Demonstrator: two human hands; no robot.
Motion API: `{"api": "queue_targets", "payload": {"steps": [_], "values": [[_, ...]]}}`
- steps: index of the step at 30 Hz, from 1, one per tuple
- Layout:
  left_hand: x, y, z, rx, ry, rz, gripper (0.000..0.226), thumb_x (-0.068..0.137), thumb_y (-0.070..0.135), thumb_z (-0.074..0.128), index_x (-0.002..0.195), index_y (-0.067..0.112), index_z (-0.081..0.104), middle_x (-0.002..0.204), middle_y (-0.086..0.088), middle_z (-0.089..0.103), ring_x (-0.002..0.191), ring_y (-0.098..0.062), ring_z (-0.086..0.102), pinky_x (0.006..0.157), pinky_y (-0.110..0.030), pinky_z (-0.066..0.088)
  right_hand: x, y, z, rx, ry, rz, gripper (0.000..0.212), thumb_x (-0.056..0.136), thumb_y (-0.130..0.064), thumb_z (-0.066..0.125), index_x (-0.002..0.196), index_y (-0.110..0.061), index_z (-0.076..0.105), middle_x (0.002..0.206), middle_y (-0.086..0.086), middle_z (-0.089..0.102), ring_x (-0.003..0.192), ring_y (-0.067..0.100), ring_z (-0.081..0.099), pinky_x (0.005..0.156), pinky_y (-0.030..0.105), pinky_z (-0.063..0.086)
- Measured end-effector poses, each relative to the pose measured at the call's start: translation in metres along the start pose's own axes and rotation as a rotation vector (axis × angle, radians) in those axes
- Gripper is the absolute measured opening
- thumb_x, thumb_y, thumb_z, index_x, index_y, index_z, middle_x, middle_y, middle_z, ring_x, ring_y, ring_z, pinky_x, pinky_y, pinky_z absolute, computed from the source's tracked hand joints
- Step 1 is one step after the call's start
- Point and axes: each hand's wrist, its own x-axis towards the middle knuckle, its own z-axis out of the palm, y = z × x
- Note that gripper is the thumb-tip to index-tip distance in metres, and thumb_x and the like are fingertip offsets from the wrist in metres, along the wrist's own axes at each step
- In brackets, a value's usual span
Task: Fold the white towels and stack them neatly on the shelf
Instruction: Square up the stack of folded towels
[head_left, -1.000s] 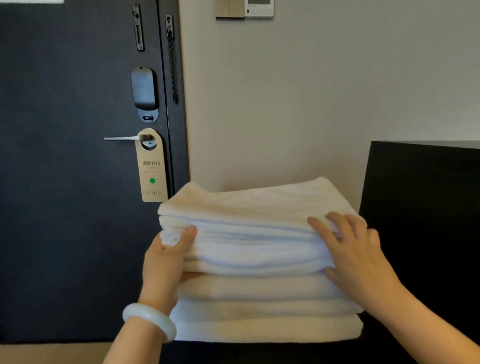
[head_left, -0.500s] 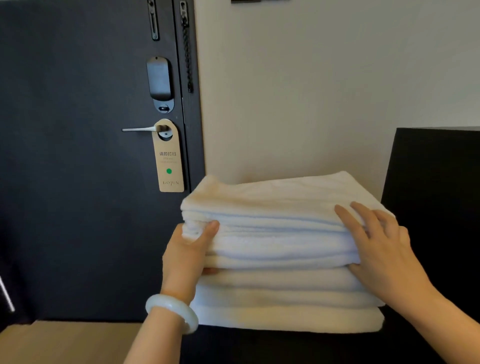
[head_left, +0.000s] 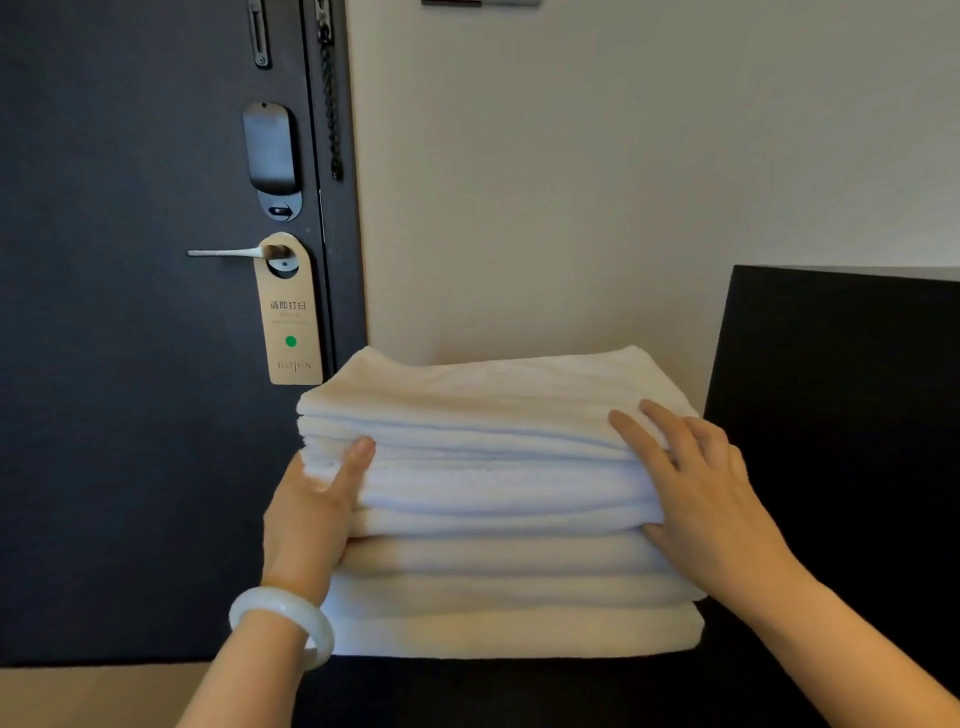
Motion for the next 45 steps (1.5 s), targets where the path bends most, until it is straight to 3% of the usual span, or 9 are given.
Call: {"api": "queue_targets", "payload": {"steps": [7,12,15,19,24,28,32,36,45], "values": [[-0.007,0.001,-0.003,-0.051,-0.003,0.014,0.033,0.08,0.067,0.058,0.101,0.042,0.056,0.101,0.016,0.065,0.096,-0.01,0.058,0.082,-0.036,0.046,-0.005,-0.002,-0.01,0.003,0.001,0.056,0.119,0.053,-0.033,0.091,0.152,-0.031,0.024,0.15,0.002,0.033,0.126,0.027,0.034,0.094,0.046,0.048],[-0.007,0.003,-0.002,0.011,-0.018,0.046,0.044,0.08,0.066,0.061,0.109,0.034,0.055,0.1,0.013,0.065,0.093,-0.01,0.06,0.079,-0.036,0.049,-0.005,-0.005,-0.028,-0.012,-0.324,0.144,0.12,0.083,-0.043,0.068,0.138,-0.046,-0.039,0.159,-0.009,-0.015,0.145,0.018,-0.003,0.114,0.049,0.028],[-0.008,0.004,-0.004,-0.023,-0.04,0.059,0.048,0.078,0.069,0.062,0.111,0.035,0.054,0.102,0.013,0.066,0.094,-0.009,0.062,0.074,-0.031,0.05,0.013,-0.02,-0.072,-0.104,-0.417,0.136,0.087,0.097,-0.044,0.047,0.148,-0.041,-0.023,0.162,-0.009,-0.015,0.15,0.02,-0.009,0.121,0.053,0.007],[-0.02,0.002,-0.017,-0.132,-0.185,0.097,0.04,0.083,0.044,0.072,0.117,0.037,0.053,0.103,0.014,0.068,0.084,0.001,0.066,0.059,-0.017,0.054,0.043,-0.067,-0.079,0.263,-0.071,-0.081,0.065,0.099,-0.051,0.036,0.156,-0.032,0.012,0.164,-0.001,0.011,0.151,0.023,0.009,0.12,0.054,0.014],[-0.015,-0.014,-0.043,-0.246,-0.278,-0.035,0.051,0.08,0.026,0.078,0.126,0.027,0.056,0.11,-0.005,0.069,0.076,-0.022,0.069,0.066,-0.035,0.057,0.076,-0.097,-0.062,0.178,-0.608,-0.1,0.071,0.092,-0.072,0.02,0.155,-0.041,0.005,0.165,-0.009,0.003,0.151,0.024,0.003,0.118,0.059,0.006],[-0.017,-0.031,-0.056,-0.334,-0.161,-0.137,0.042,0.085,0.025,0.074,0.124,0.02,0.059,0.111,-0.007,0.068,0.08,-0.015,0.069,0.072,-0.027,0.053,0.098,-0.15,-0.086,0.332,-0.321,-0.266,0.086,0.084,-0.078,0.03,0.155,-0.04,0.0,0.165,-0.01,0.0,0.151,0.022,-0.001,0.12,0.055,0.005],[-0.027,-0.056,-0.057,-0.346,-0.06,-0.225,0.024,0.1,0.014,0.051,0.122,0.013,0.062,0.115,-0.005,0.067,0.106,-0.016,0.064,0.091,-0.029,0.05,0.081,-0.209,-0.054,0.093,-0.307,-0.506,0.122,0.075,-0.073,0.063,0.151,-0.033,-0.024,0.164,0.0,-0.014,0.15,0.036,-0.006,0.115,0.067,0.002],[-0.032,-0.071,-0.054,-0.382,-0.123,-0.315,0.03,0.102,0.005,0.042,0.119,0.019,0.063,0.12,-0.002,0.067,0.109,-0.012,0.063,0.088,-0.025,0.05,0.053,-0.218,-0.025,0.008,0.008,-0.417,0.146,0.047,-0.071,0.082,0.157,-0.019,0.0,0.16,0.015,0.024,0.145,0.043,0.023,0.112,0.069,0.013],[-0.043,-0.081,-0.046,-0.276,-0.213,-0.311,0.03,0.098,0.023,0.049,0.123,0.03,0.064,0.119,0.01,0.069,0.115,-0.01,0.061,0.105,-0.039,0.045,0.038,-0.221,0.004,-0.036,0.057,-0.446,0.148,0.041,-0.063,0.089,0.158,-0.018,0.009,0.158,0.021,0.023,0.14,0.048,0.029,0.113,0.068,0.016]]}}
